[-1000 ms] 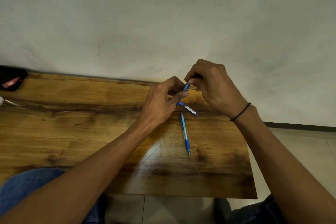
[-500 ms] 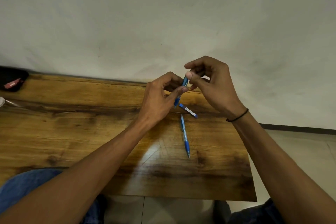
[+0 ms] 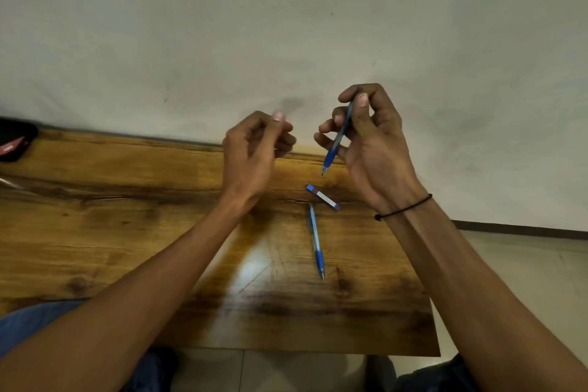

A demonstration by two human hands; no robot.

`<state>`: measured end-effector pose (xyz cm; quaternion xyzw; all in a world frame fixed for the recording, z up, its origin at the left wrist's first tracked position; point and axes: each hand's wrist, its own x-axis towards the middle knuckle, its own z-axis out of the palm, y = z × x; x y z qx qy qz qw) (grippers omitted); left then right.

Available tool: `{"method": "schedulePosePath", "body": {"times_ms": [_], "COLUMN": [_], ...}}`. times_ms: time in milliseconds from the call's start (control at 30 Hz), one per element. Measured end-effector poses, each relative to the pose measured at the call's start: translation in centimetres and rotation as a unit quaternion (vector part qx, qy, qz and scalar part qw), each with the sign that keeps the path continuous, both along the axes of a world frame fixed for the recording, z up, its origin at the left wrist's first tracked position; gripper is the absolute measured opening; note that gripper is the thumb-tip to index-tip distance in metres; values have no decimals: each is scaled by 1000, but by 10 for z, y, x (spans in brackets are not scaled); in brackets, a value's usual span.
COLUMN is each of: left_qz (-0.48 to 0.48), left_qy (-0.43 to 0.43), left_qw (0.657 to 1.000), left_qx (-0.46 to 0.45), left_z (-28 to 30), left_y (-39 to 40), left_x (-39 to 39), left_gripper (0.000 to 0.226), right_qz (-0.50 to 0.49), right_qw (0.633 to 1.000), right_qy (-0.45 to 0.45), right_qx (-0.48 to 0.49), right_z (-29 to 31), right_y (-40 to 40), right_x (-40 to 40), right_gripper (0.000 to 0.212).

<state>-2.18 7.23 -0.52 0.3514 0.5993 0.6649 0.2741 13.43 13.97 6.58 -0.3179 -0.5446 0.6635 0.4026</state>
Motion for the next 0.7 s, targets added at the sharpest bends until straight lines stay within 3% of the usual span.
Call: {"method": "schedulePosePath", "body": {"times_ms": [100,200,700], "left_qz": [27,13,-12], "left_qy": [-28,-19,16], "left_qw": [999,1000,1000], "left_qx": [-14,-14,-18], "left_z": [-2,-2,-3], "left_y": [1,1,-1], "left_x": [-4,1,6], "left_gripper": [33,32,30], "right_qz": [-7,-20,-1], "right_qw": [979,956,945], "right_qy": [138,194,234], "right_qx": [-148,-218,-228], "right_z": [10,17,36], "right_y": [-4,-3,-10], "right_x": [-1,0,3], "right_gripper": [31,40,44]}}
